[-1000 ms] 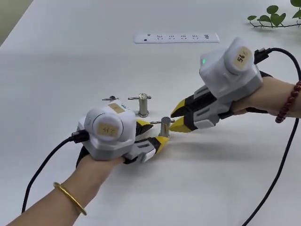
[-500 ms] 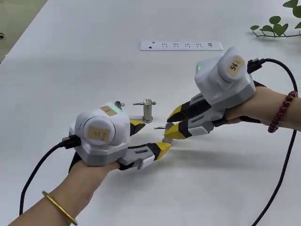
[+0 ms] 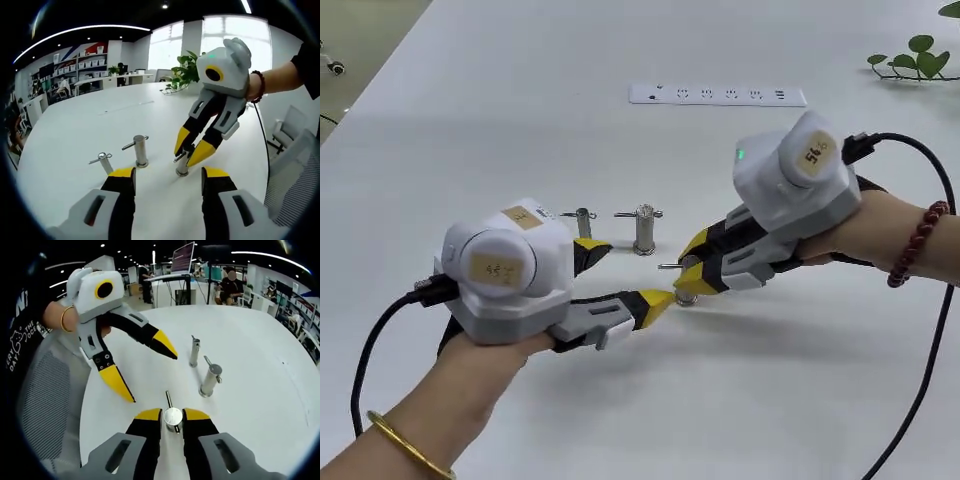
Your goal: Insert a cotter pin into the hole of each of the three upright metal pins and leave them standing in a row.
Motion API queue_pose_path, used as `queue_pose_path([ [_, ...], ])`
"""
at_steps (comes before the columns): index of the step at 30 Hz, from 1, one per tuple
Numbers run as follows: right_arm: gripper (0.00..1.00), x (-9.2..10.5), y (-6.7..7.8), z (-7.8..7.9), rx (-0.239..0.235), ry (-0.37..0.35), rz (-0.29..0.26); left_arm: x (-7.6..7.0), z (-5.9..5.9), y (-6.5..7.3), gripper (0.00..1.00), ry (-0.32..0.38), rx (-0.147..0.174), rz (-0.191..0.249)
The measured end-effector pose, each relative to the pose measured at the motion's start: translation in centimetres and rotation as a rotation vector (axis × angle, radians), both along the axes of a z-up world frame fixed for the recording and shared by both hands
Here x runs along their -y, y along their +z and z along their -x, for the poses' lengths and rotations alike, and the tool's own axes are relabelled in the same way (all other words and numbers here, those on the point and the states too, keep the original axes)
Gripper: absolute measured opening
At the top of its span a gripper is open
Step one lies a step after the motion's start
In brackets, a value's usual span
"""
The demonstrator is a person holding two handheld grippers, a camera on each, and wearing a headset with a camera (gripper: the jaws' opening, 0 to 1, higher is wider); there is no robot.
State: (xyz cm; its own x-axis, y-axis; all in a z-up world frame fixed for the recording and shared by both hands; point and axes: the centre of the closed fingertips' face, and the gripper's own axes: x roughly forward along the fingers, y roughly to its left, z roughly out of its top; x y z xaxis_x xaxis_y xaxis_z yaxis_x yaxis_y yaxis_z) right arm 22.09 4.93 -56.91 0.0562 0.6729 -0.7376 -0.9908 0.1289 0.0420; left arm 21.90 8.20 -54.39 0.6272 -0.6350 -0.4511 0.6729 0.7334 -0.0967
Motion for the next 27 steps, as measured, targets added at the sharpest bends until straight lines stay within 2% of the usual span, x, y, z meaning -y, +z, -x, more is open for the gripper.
queue_pose_path([
  [3,0.11,0.1,0.0,-0.1,-0.010,-0.008,-0.003,-0.4,0.2,0.2,0.52,0.004,-0.004,-0.001],
  [12,0.10,0.6,-0.4,-0.3,0.003,0.000,0.008,-1.5,1.0,0.3,0.54,0.011,-0.014,-0.014],
  [18,0.09,0.5,-0.4,-0.4,0.029,0.026,0.008,-1.9,1.4,0.8,0.57,0.013,-0.008,0.008],
  [21,0.09,0.5,-0.4,-0.4,0.027,0.017,0.006,-2.1,1.6,0.9,0.58,0.012,-0.002,-0.005],
  [27,0.08,0.5,-0.4,-0.4,0.029,0.021,0.008,-2.7,2.0,1.0,0.61,0.023,-0.006,-0.004],
])
